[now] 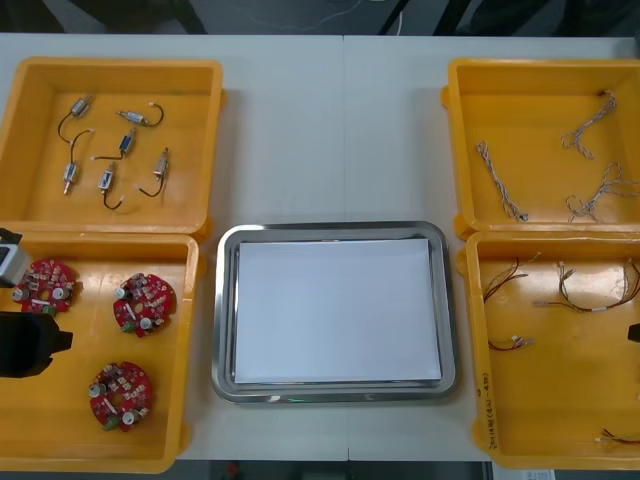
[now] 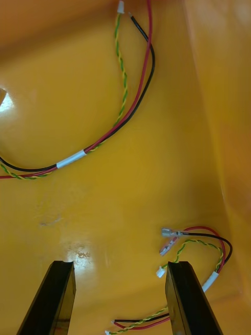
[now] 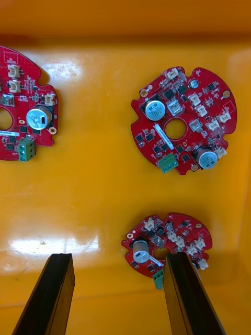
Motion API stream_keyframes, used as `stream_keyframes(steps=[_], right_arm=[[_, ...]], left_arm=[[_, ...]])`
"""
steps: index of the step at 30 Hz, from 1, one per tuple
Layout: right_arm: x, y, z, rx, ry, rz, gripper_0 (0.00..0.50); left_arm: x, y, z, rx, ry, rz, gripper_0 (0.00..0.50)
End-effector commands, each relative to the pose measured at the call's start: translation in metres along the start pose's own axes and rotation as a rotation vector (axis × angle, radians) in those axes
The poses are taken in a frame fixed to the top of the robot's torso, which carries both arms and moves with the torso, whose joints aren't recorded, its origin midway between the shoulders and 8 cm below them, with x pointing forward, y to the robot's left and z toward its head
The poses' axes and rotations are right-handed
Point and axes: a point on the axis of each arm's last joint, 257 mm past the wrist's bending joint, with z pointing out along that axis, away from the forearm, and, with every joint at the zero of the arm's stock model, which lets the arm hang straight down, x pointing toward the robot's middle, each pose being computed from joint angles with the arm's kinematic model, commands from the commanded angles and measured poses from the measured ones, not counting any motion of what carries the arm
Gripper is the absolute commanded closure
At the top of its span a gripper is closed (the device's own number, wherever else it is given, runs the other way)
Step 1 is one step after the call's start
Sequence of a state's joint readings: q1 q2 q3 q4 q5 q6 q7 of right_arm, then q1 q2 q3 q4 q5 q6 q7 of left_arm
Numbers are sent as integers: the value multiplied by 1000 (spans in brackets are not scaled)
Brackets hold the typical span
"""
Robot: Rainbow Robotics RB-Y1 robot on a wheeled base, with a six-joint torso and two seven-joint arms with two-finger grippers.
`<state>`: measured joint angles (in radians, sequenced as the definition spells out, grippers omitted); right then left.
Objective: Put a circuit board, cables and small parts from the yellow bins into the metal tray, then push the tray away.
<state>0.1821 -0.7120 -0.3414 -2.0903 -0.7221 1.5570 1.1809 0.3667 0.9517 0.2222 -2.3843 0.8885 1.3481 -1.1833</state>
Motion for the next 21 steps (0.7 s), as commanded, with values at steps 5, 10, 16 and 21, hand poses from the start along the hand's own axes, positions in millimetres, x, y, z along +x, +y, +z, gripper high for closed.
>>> stream_keyframes(steps=[5,10,16,21], right_arm=[[15,-14,13,23,26,190,0],[18,-18,26,-9,35,247,0],[22,-32,32,15,21,255,0],[24,-41,34,36,6,253,0]], left_arm=[[26,-7,11,-6,4,151,0],[37,-7,18,-10,10,167,0],[48,-10,25,-4,17,179,0],[54,-11,33,-1,19,177,0]])
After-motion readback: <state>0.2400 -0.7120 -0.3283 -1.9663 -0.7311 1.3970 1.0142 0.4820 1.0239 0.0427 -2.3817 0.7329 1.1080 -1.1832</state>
